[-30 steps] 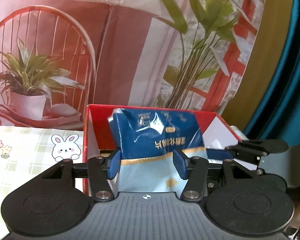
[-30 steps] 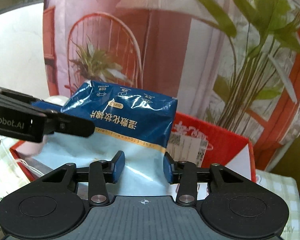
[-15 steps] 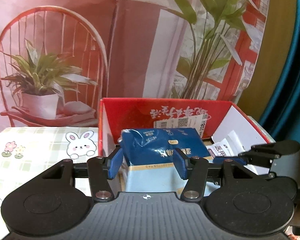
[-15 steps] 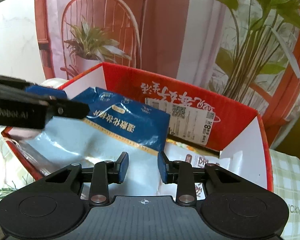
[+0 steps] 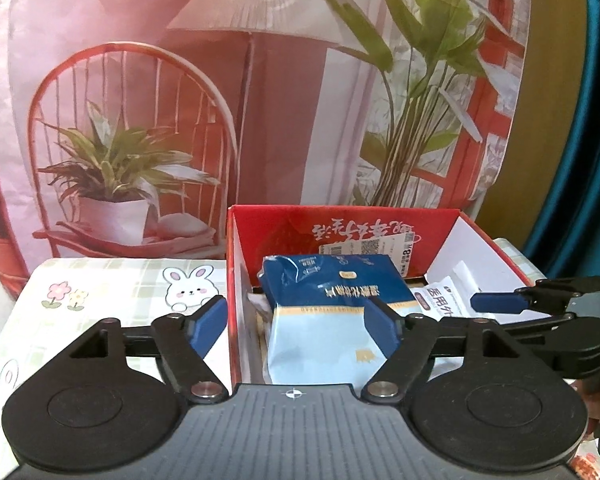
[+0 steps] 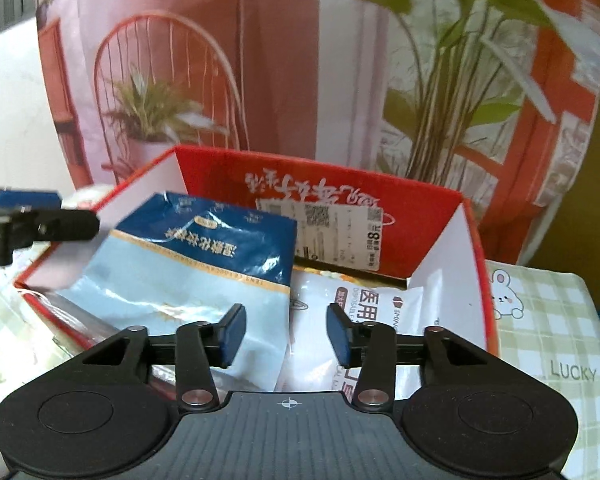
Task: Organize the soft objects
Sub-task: 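Lower the blue packet into the red box and open both tools, then move both tools to the green tassel and close on it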
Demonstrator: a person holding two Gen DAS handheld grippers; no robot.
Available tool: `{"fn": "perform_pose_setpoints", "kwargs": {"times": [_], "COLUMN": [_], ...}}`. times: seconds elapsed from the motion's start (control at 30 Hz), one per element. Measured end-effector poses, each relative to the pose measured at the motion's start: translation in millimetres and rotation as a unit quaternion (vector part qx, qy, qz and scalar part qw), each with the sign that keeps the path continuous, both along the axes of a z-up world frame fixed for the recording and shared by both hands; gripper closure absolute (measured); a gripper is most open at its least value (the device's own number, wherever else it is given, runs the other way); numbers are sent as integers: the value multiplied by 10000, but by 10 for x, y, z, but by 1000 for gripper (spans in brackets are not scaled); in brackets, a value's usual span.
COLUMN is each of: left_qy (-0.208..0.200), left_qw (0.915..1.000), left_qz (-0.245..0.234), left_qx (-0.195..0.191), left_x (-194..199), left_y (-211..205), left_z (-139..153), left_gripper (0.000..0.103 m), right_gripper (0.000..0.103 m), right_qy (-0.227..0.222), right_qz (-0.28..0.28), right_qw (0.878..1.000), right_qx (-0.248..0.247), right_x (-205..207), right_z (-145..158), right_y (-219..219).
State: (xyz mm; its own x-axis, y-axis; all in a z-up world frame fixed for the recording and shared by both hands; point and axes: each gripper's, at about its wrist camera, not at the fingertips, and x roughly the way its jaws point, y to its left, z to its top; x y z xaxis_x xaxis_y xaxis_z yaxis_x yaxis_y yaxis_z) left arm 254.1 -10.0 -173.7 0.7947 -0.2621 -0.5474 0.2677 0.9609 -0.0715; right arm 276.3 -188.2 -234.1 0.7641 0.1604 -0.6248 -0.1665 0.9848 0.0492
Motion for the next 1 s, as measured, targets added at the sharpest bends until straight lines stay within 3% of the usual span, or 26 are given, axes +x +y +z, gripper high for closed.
{"fn": "perform_pose_setpoints", "kwargs": {"times": [0.23, 0.57, 0.77, 1.0], "left_qy": [-64, 282, 507, 720], "left_qw": [10000, 9995, 9985, 9965], "left_qz": [54, 136, 69, 174], "left_qx": [-23, -31, -193, -384], "left_x": [-432, -975, -1202, -1177], "left_y": [-17, 19, 79, 125], "left_z": [12, -206, -437, -675], "left_gripper": [24, 24, 25, 30], "right_gripper": [56, 56, 55, 55], "right_qy": [-382, -671, -531, -157], "right_qz": [-1, 182, 239, 274], "right_qw": [9992, 9968, 9968, 9977], "right_qx": [146, 386, 547, 597], "right_x": [-394, -1063, -1422, -1683], "right_z": [117, 174, -34, -435], "right_y": [-79, -117, -49, 123]}}
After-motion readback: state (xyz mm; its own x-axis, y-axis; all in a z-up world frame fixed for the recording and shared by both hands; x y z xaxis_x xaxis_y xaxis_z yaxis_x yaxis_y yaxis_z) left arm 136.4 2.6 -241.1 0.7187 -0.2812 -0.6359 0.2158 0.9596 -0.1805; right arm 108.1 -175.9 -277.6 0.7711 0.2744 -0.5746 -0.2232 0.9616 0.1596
